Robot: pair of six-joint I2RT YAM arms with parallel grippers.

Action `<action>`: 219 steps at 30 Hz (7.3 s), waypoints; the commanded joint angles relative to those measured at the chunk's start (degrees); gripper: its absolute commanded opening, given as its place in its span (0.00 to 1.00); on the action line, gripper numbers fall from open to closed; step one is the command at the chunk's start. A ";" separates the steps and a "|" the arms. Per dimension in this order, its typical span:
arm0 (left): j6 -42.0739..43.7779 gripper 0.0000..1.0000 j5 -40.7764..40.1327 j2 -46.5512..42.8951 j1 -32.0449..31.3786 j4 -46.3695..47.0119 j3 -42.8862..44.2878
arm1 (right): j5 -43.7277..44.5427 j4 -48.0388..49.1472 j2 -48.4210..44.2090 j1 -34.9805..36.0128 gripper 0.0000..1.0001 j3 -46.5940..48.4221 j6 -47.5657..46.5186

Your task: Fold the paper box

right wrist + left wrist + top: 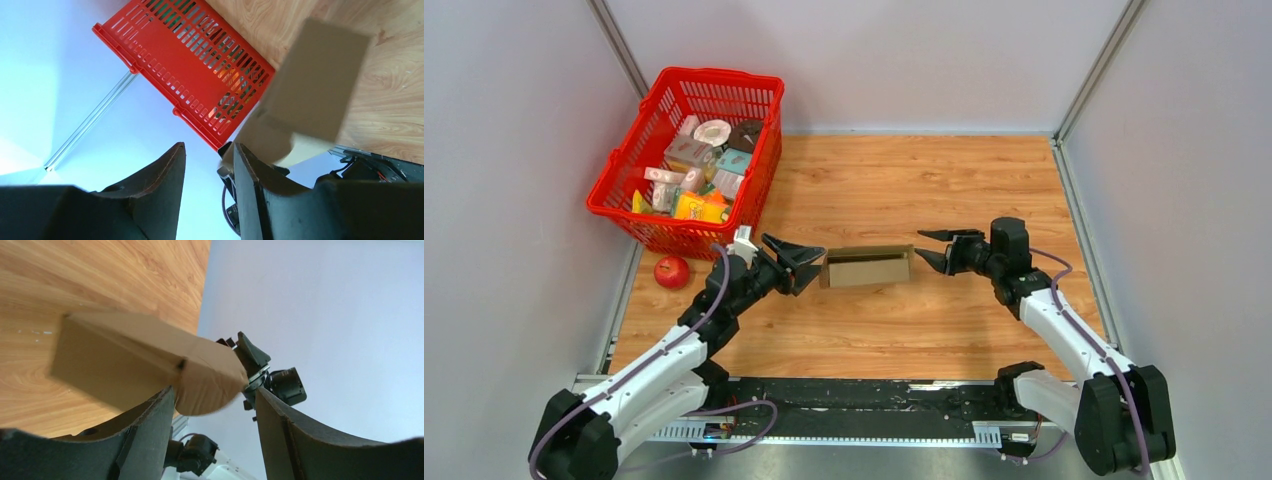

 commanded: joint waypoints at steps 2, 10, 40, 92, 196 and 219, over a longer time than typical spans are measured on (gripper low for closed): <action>-4.56 0.69 -4.89 -1.94 -0.18 -7.21 -0.18 | 0.69 -3.19 -0.92 0.37 0.43 0.16 2.04; -1.95 0.69 -7.00 1.31 0.17 -7.29 -0.09 | 1.67 -4.41 4.15 -1.30 0.44 6.29 -9.70; 41.04 0.71 9.86 12.30 2.90 -27.52 15.65 | -3.61 -12.86 20.08 14.07 0.70 21.16 -91.30; 58.26 0.74 -6.38 31.78 4.40 -45.18 35.32 | 4.48 -17.71 29.91 6.69 0.67 26.61 -80.40; 69.78 0.00 2.75 27.59 -1.05 -26.46 36.39 | 13.87 -17.08 9.36 11.96 0.35 17.03 -98.94; 69.35 0.54 -4.54 18.03 -1.05 -39.55 33.40 | 23.02 -13.13 8.22 16.71 0.00 15.72 -100.62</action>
